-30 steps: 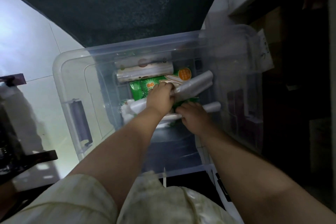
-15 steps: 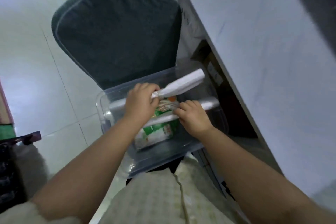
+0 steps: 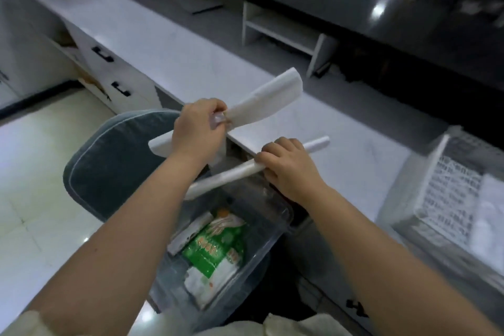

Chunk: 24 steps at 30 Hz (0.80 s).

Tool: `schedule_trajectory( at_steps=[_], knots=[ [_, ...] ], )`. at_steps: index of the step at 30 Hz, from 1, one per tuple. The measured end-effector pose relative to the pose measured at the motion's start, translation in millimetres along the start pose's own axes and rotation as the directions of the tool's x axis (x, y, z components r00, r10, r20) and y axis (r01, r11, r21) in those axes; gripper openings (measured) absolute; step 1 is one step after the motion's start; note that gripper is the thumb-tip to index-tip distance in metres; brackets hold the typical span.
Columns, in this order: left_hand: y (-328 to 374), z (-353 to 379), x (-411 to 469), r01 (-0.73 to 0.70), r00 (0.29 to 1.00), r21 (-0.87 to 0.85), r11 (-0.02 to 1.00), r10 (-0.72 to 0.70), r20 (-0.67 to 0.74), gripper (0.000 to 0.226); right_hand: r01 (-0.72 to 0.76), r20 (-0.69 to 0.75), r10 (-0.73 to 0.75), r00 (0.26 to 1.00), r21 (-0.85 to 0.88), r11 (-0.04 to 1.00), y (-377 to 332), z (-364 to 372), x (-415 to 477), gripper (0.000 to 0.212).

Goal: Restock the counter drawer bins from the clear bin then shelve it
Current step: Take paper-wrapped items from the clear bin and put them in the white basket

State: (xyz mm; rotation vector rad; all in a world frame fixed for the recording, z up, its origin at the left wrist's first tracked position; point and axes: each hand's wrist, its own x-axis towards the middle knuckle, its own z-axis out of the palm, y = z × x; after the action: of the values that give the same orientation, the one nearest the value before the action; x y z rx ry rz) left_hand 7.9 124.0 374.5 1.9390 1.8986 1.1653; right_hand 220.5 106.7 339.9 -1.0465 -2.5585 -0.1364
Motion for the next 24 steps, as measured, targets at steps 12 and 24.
schedule_trajectory(
  at_steps=[12,24],
  knots=[
    [237,100,51,-0.365,0.925,-0.367,0.855,0.379,-0.038,0.010,-0.595,-0.257,0.545,0.798,-0.193,0.780,135,-167,-170,0.025],
    [363,197,35,-0.061,0.959,-0.685,0.726,0.233,0.162,0.018,-0.771,-0.116,0.986,0.118,0.616,0.165,239,-202,-284,0.020]
  ],
)
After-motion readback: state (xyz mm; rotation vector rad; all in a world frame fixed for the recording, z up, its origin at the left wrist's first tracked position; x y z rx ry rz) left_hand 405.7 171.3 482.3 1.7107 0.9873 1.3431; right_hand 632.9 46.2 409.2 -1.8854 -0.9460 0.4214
